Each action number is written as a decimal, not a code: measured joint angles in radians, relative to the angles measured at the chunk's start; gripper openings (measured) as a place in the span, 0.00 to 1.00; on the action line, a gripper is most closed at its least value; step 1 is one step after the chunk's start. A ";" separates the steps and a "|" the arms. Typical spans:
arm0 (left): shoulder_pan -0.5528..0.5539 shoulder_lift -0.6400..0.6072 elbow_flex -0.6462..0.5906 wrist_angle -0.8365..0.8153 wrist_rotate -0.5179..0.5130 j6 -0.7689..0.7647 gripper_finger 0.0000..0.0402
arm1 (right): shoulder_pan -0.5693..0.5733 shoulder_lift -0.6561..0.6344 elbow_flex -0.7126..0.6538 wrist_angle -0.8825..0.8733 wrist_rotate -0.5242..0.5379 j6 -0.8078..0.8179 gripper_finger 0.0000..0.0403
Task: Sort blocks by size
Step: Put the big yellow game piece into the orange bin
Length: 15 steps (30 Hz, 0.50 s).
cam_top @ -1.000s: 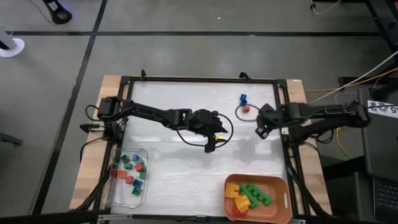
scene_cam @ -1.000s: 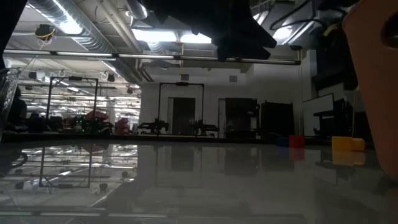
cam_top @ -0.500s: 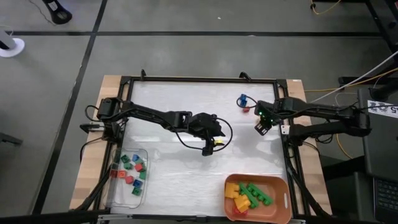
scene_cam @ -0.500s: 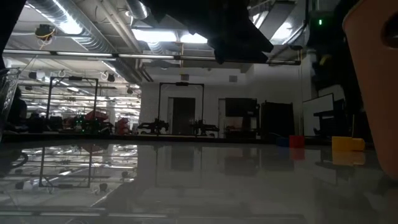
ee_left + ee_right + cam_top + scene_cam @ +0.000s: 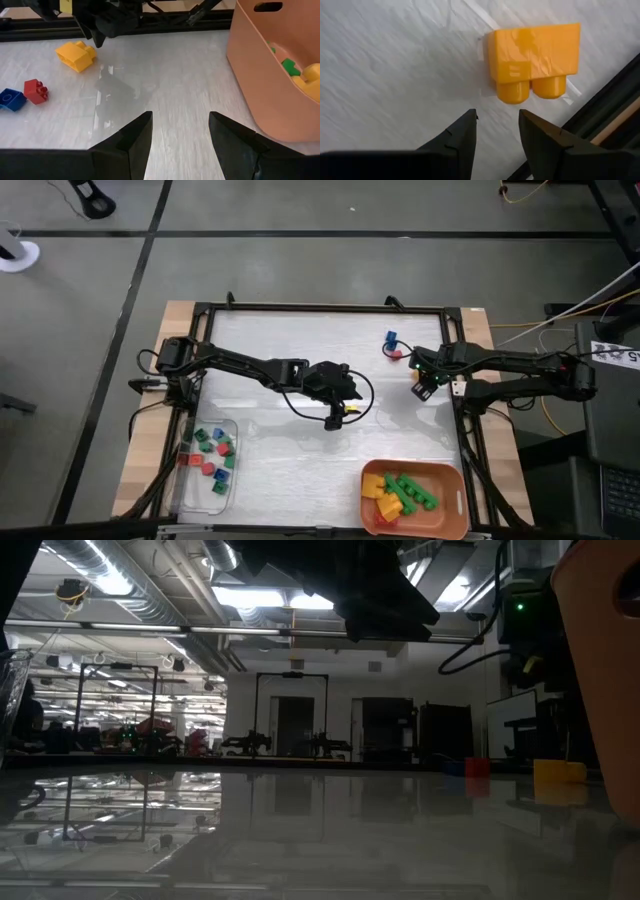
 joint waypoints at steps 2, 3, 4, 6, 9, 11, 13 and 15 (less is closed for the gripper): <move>0.000 0.000 0.000 0.000 0.000 0.000 0.45 | 0.000 0.000 0.000 0.010 0.008 0.001 0.36; 0.000 0.000 0.000 0.001 0.000 0.000 0.45 | 0.000 0.000 0.000 0.022 0.008 0.001 0.36; 0.000 0.000 0.000 0.000 0.000 0.000 0.45 | 0.000 0.000 0.000 0.038 0.014 0.002 0.36; 0.000 0.000 0.000 0.000 0.000 0.000 0.45 | 0.000 0.000 0.000 0.064 0.038 0.000 0.36; 0.000 0.000 0.000 0.000 0.000 -0.005 0.45 | 0.000 0.007 0.000 0.080 0.053 -0.022 0.36; 0.000 0.000 0.000 -0.001 0.000 -0.006 0.45 | 0.000 0.019 0.000 0.062 0.029 -0.026 0.36; 0.000 0.000 0.000 0.000 0.000 -0.006 0.45 | 0.000 0.036 0.000 0.053 0.016 -0.032 0.36; 0.000 0.000 0.000 -0.001 0.000 -0.008 0.45 | 0.000 0.056 0.000 0.054 0.019 -0.045 0.36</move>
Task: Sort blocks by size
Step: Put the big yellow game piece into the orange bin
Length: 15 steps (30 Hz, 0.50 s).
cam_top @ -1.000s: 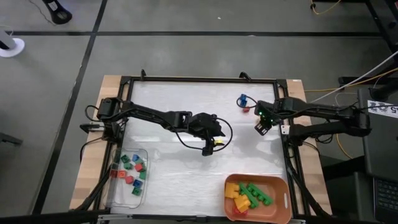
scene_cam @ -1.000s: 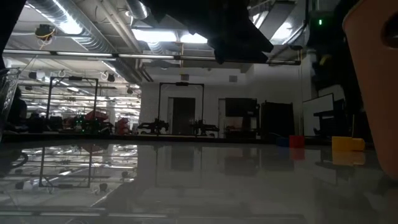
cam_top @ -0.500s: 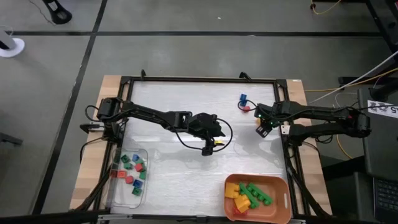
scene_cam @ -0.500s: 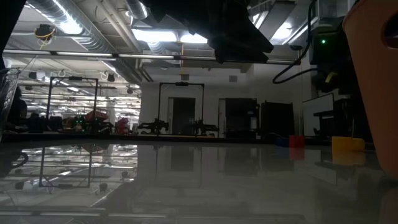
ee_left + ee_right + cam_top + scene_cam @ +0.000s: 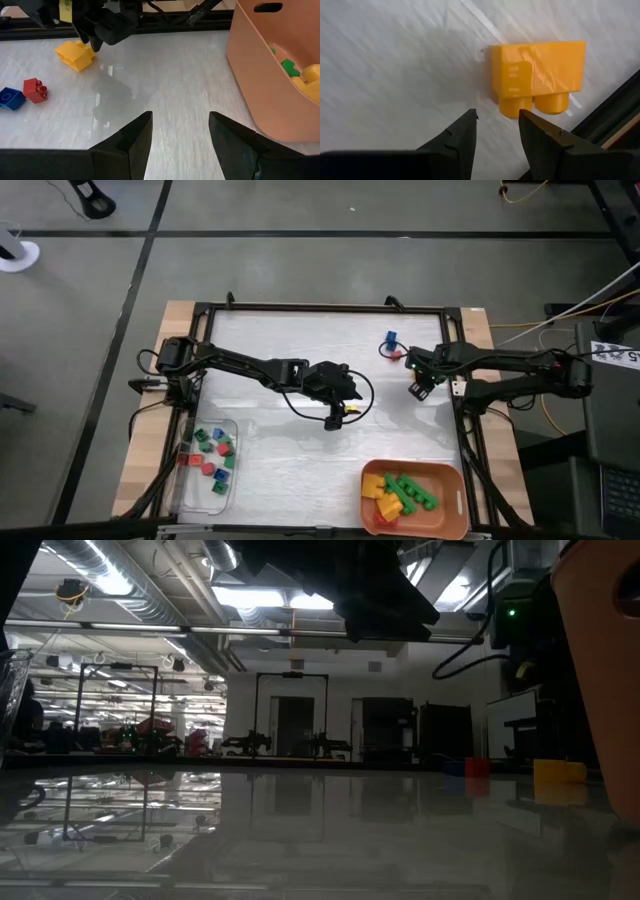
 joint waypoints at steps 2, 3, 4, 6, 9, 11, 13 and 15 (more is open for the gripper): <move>0.000 0.000 0.000 -0.007 0.000 0.000 0.45 | 0.000 0.023 0.000 0.001 0.011 -0.001 0.36; 0.000 0.000 0.000 -0.010 0.000 0.000 0.45 | 0.000 0.035 0.000 0.001 0.012 -0.003 0.36; 0.000 0.000 0.000 -0.013 0.000 0.000 0.45 | 0.000 0.048 0.000 0.002 0.012 -0.004 0.36; 0.000 0.000 0.000 -0.020 0.000 0.000 0.45 | 0.000 0.072 0.000 0.003 0.014 -0.007 0.36; 0.000 0.000 0.000 -0.020 0.000 0.000 0.45 | 0.000 0.106 0.000 0.005 0.046 -0.006 0.36; 0.000 0.000 0.000 -0.019 0.000 0.001 0.45 | 0.000 0.125 0.000 0.005 0.048 -0.006 0.36; 0.000 0.000 0.000 -0.019 0.000 0.006 0.45 | 0.000 0.138 0.000 0.005 0.048 -0.006 0.36; 0.000 0.000 0.000 -0.019 0.000 0.006 0.45 | 0.000 0.150 0.000 0.005 0.052 -0.006 0.36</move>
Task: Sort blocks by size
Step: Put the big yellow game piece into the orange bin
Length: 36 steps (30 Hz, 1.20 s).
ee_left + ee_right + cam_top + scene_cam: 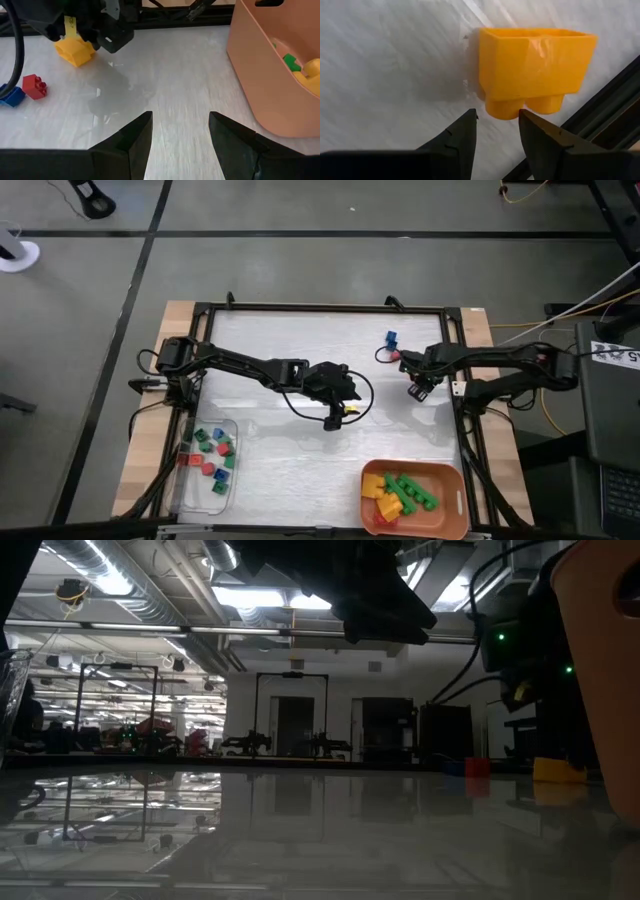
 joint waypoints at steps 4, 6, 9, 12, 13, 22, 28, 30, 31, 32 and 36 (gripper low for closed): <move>0.000 0.000 0.000 0.000 0.000 0.001 0.45 | 0.000 0.011 0.000 0.004 0.004 0.000 0.36; 0.000 0.000 0.000 0.000 0.000 0.000 0.45 | 0.000 0.011 0.000 0.016 0.004 0.000 0.36; 0.000 0.000 0.000 0.000 0.000 0.000 0.45 | 0.000 0.011 0.000 0.045 -0.004 -0.007 0.36; 0.000 0.000 0.000 0.000 0.000 0.000 0.45 | 0.002 0.011 0.000 0.094 -0.062 -0.027 0.36; 0.000 0.000 0.000 0.000 0.000 0.000 0.45 | 0.002 0.011 0.000 0.113 -0.083 -0.028 0.36; 0.000 0.000 0.000 0.000 0.000 0.001 0.45 | 0.002 0.010 0.024 0.132 -0.139 -0.030 0.36; 0.000 0.000 0.000 0.000 0.000 0.001 0.45 | 0.002 0.009 0.115 0.080 -0.134 -0.140 0.36; 0.000 0.000 0.000 0.000 0.000 0.001 0.45 | 0.002 0.009 0.133 0.083 -0.095 -0.162 0.36; 0.000 0.000 0.000 0.000 0.000 0.001 0.45 | 0.002 0.009 0.135 0.086 -0.059 -0.162 0.36; 0.000 0.000 0.000 0.000 0.000 0.001 0.45 | 0.002 0.009 0.135 0.087 -0.023 -0.148 0.36; 0.000 0.000 0.000 0.000 0.000 0.001 0.45 | -0.017 0.009 0.134 0.088 0.073 -0.023 0.36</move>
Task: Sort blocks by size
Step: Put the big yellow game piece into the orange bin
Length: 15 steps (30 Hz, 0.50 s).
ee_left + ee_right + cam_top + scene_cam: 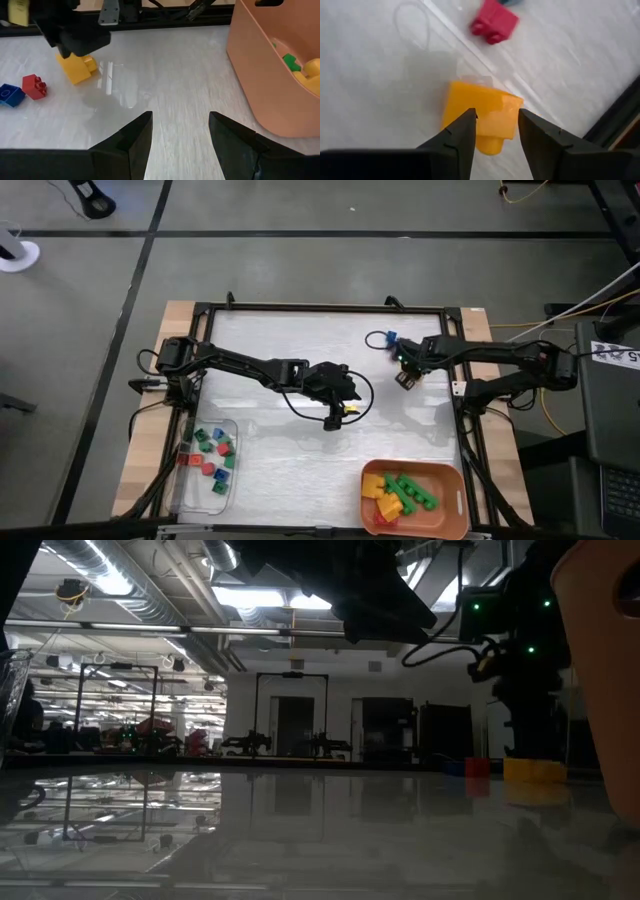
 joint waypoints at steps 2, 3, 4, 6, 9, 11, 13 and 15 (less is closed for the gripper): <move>0.000 0.000 0.000 0.000 0.000 0.000 0.45 | -0.029 0.000 0.000 0.004 -0.032 0.023 0.36; 0.000 0.000 0.000 0.000 0.000 0.000 0.45 | -0.046 0.000 0.000 0.011 -0.059 0.025 0.36; 0.000 0.000 0.000 0.000 0.000 0.000 0.45 | -0.064 0.000 0.000 0.022 -0.090 0.027 0.36; 0.000 0.000 0.000 0.000 0.000 0.000 0.45 | -0.098 0.000 0.000 0.040 -0.151 0.047 0.36; 0.000 0.000 0.000 -0.007 0.000 0.000 0.45 | -0.129 0.000 0.000 0.045 -0.236 0.108 0.36; 0.000 0.000 0.000 -0.026 0.000 0.000 0.45 | -0.125 0.000 0.000 0.043 -0.285 0.113 0.36; 0.000 0.000 0.000 -0.043 0.000 0.000 0.45 | -0.120 0.000 0.000 0.031 -0.322 0.118 0.36; 0.000 0.000 0.000 -0.057 0.000 0.000 0.45 | -0.104 0.001 -0.001 0.010 -0.302 0.151 0.36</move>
